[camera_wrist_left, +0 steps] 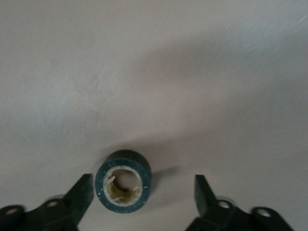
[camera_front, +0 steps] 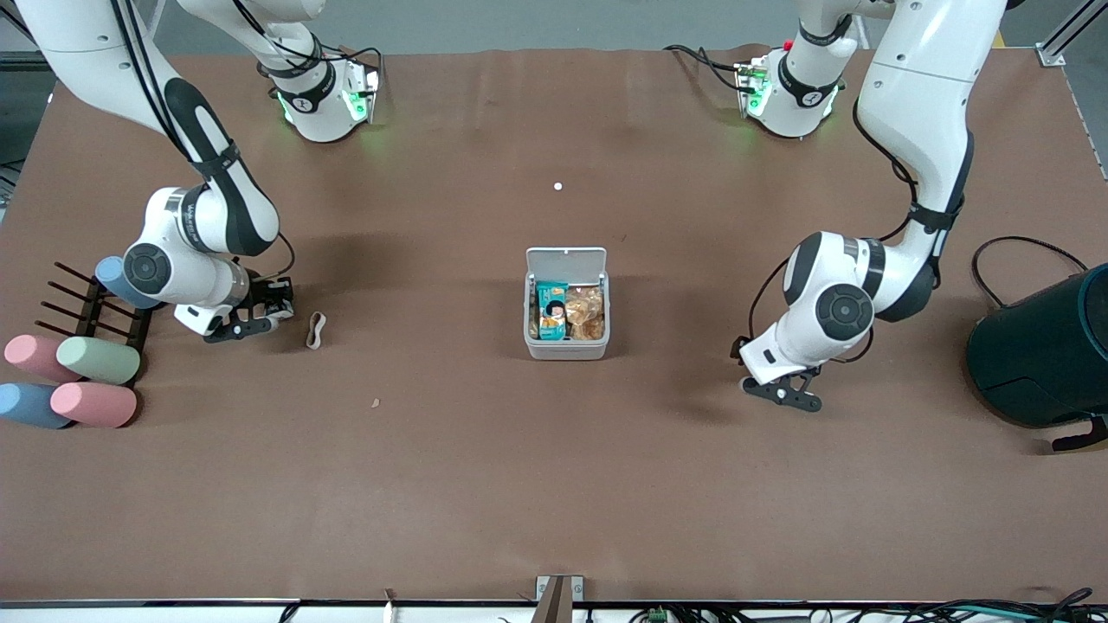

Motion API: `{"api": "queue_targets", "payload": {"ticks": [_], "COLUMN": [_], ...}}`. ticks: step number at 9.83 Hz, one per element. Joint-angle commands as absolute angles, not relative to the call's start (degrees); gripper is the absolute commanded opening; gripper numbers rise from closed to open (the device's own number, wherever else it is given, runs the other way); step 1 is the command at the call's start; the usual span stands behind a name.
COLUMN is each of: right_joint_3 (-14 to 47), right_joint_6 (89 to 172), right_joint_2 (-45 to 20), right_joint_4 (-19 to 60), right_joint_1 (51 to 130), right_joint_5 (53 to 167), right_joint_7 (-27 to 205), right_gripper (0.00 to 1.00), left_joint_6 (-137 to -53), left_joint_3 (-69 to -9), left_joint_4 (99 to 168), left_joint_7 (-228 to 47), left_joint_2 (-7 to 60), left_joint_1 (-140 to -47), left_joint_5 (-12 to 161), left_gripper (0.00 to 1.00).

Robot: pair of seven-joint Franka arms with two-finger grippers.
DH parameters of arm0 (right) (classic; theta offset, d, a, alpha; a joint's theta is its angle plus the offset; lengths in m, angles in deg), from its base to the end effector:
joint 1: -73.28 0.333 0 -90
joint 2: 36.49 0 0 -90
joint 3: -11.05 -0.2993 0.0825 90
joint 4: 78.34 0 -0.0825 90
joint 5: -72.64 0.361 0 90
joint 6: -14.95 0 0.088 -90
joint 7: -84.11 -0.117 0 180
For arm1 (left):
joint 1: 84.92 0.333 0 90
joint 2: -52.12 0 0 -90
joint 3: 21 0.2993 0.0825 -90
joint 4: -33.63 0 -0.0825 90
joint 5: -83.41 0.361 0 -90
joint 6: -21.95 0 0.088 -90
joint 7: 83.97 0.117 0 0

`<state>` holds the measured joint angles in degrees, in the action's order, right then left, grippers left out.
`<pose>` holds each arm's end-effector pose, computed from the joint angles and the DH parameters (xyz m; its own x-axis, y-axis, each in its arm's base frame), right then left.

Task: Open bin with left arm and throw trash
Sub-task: 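Grasp the black tape roll with the left gripper while the right gripper lifts the packet, then carry the black packet over the bin with the right gripper and release it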

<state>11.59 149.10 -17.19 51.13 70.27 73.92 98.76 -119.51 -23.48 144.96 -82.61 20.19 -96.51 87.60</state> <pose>0.4892 -0.0300 0.1869 0.9536 0.1788 -0.2421 0.1661 -0.9835 -0.0720 0.5771 -0.1438 0.1840 0.9485 -0.3151 -0.0314 -0.3158 -0.9486 -0.0202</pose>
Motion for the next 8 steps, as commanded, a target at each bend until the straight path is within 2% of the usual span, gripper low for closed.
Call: {"api": "queue_targets", "payload": {"ticks": [1, 2, 3, 4, 5, 6, 7, 8], "right_joint_3": [7.02, 6.92, 6.83, 6.91, 7.00, 7.00, 7.00, 7.18], "right_joint_6": [127.23, 118.49, 115.01, 115.23, 117.15, 120.65, 125.38, 131.00], "right_joint_2": [-21.46, -19.80, -17.96, -16.98, -14.71, -11.21, -7.52, -5.05], "right_joint_4": [33.13, 21.53, 14.02, 10.72, 7.56, 3.61, 1.05, 0.85], "right_joint_1": [71.25, 74.74, 77.56, 81.41, 86.76, 91.51, 96.69, 100.83], "right_joint_5": [82.34, 85.10, 86.43, 90.88, 93.45, 93.56, 93.21, 92.95], "right_joint_7": [90.75, 83.22, 76.01, 69.06, 62.12, 54.22, 48.65, 44.86], "right_gripper": [0.00, 0.00, 0.00, 0.00, 0.00, 0.00, 0.01, 0.01], "left_joint_6": [-124.63, -125.96, -126.06, -126.06, -126.06, -126.06, -125.97, -125.88], "left_joint_3": [-23.90, -23.90, -23.90, -23.90, -23.90, -23.90, -23.99, -23.99], "left_joint_4": [151.04, 152.10, 152.11, 151.93, 151.67, 151.32, 150.79, 150.35], "left_joint_7": [-81.68, -81.60, -81.59, -81.33, -81.16, -81.15, -81.07, -80.37], "left_joint_2": [22.86, 22.86, 22.86, 22.86, 22.94, 22.94, 23.03, 23.03], "left_joint_1": [-95.46, -95.46, -95.46, -95.46, -95.46, -95.29, -94.24, -94.15], "left_joint_5": [88.69, 88.69, 88.69, 88.69, 88.69, 88.69, 88.69, 88.69], "left_gripper": [1.00, 1.00, 0.98, 0.80, 0.50, 0.27, 0.13, 0.03]}}
